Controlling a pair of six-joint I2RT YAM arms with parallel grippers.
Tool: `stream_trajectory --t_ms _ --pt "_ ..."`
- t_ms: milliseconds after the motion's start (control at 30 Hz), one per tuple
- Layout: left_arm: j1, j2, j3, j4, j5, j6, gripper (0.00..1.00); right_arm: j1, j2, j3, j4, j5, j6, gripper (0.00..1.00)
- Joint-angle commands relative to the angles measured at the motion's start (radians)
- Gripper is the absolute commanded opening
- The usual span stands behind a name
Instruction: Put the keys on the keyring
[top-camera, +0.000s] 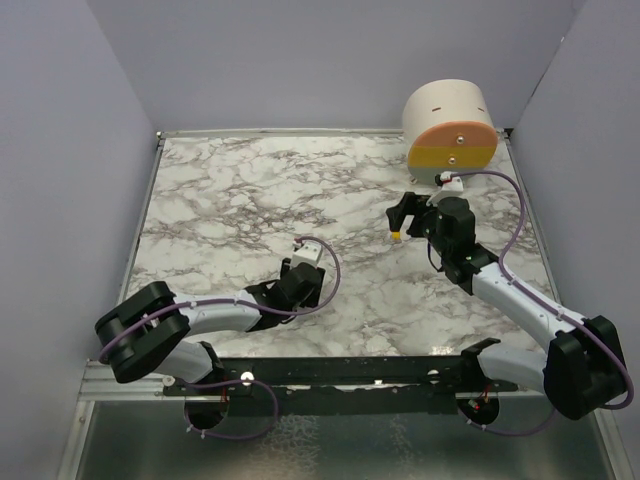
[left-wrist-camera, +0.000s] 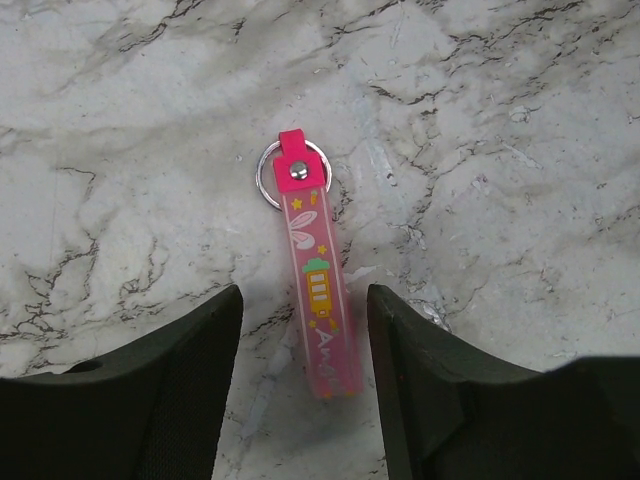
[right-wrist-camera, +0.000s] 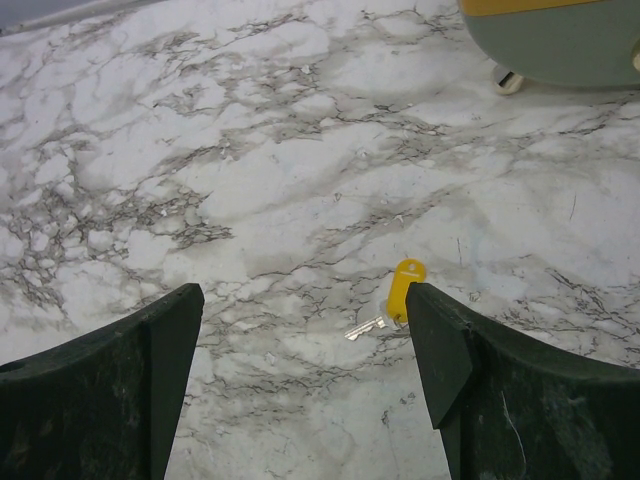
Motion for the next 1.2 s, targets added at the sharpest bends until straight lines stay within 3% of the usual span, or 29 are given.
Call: stream_trajectory --t_ms 0,100,400,533,833,900,1000,1167 --pt "-0.008 0.023 0.024 0.03 -0.017 0.001 0.52 0.006 -0.006 0.01 0.035 -0.022 -0.011 0.83" --pt "-0.009 0.029 0.026 0.033 -0.017 0.001 0.44 0.006 -0.003 0.011 0.037 -0.022 -0.012 0.83" --pt "-0.014 -0.002 0.04 0.017 -0.016 0.025 0.36 0.006 0.012 0.011 0.041 -0.022 -0.012 0.83" --pt "-0.015 -0.058 0.077 -0.038 -0.024 0.062 0.28 0.006 0.019 0.015 0.04 -0.023 -0.013 0.83" --pt "-0.015 -0.129 0.159 -0.156 -0.031 0.121 0.27 0.006 0.016 0.014 0.038 -0.023 -0.014 0.83" --pt "-0.015 -0.122 0.165 -0.175 -0.029 0.117 0.35 0.006 0.013 0.015 0.032 -0.024 -0.014 0.83" --pt "-0.015 -0.105 0.147 -0.172 -0.03 0.095 0.6 0.006 0.006 0.01 0.037 -0.029 -0.013 0.83" --pt "-0.015 -0.059 0.117 -0.145 -0.045 0.072 0.67 0.006 0.004 0.012 0.035 -0.032 -0.014 0.83"
